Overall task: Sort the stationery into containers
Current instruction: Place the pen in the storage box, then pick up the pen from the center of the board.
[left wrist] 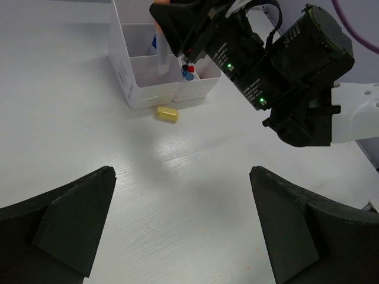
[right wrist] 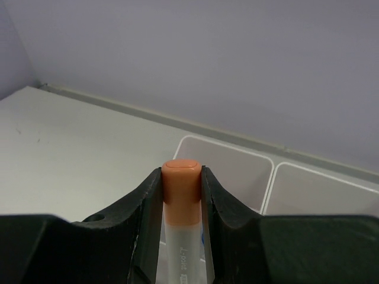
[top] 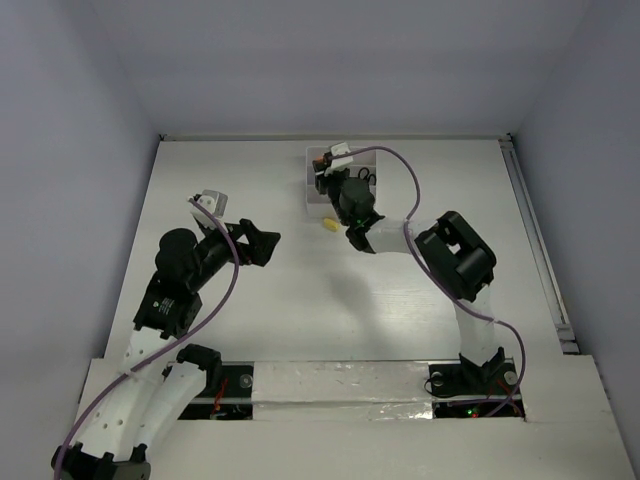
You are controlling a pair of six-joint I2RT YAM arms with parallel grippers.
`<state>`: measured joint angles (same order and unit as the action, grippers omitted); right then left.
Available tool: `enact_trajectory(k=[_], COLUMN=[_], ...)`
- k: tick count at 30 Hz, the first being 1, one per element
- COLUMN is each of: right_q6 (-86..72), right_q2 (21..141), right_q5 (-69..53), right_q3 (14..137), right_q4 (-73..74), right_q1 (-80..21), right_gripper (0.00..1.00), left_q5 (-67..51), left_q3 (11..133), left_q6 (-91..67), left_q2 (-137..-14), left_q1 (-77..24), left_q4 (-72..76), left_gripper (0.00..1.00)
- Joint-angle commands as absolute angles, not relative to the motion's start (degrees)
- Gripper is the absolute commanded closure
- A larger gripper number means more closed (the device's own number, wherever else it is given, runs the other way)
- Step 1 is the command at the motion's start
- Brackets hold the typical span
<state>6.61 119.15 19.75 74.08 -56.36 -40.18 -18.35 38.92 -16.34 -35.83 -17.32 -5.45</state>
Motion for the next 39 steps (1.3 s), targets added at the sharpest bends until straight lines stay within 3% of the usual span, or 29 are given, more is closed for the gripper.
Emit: enact_trajectory(k=[1,5,12,15,18,22,25,30,32,35,36,38,39], right_q6=[7.48,6.94,6.42,5.45,4.14,0.72,-6.9,-19.93,-25.3,-27.16,-27.07,-25.32,-23.75], right_q2=[120.23,120.23,117.08,113.83,109.27,100.92,93.03,85.53,83.51,82.62,83.14,84.54,85.94], right_q5=[21.0,21.35,21.01,21.27,22.05,27.85,30.67,29.98,25.43,16.36,15.91,15.39,14.51], right_q3=[74.71,72.78,71.02,70.4,68.3,63.82,59.16,55.64,53.54,50.63,50.63,51.5,53.16], right_q4=[-61.43,-61.79,-60.3,-57.41,-54.59,-47.74,-36.16,-7.81,-2.31,2.44,4.9,7.89,10.26], right_q1=[-40.87,-41.39,-41.4,-41.4,-41.4,-40.87,-39.21,-28.41,-22.88,-13.12,-10.22,-8.01,-6.34], right_gripper=[1.0,0.93,0.53,0.41,0.37,0.41,0.51,0.7,0.7,0.57,0.45,0.31,0.19], left_q5=[-17.67,-17.75,-17.84,-17.93,-18.11,-18.11,-18.02,-18.02,-18.02,-17.93,-17.93,-18.02,-18.02], left_q3=[40.25,40.25,40.17,40.08,39.99,39.99,39.9,39.81,39.73,39.73,39.64,39.64,39.64], left_q6=[-15.56,-15.56,-15.64,-15.73,-15.73,-15.82,-15.73,-15.73,-15.82,-15.82,-15.82,-15.73,-15.73], left_q2=[-35.33,-35.33,-35.07,-34.81,-34.46,-33.84,-33.05,-31.47,-31.03,-30.24,-29.8,-29.62,-29.36], left_q1=[-17.67,-17.67,-17.67,-17.67,-17.67,-17.67,-18.19,-19.33,-20.03,-20.56,-20.57,-21.09,-21.09], left_q4=[-3.87,-3.87,-3.69,-3.6,-3.52,-3.43,-3.34,-3.34,-3.34,-3.34,-3.34,-3.43,-3.51], left_gripper=[0.04,0.04,0.04,0.04,0.04,0.04,0.04,0.04,0.04,0.04,0.04,0.04,0.04])
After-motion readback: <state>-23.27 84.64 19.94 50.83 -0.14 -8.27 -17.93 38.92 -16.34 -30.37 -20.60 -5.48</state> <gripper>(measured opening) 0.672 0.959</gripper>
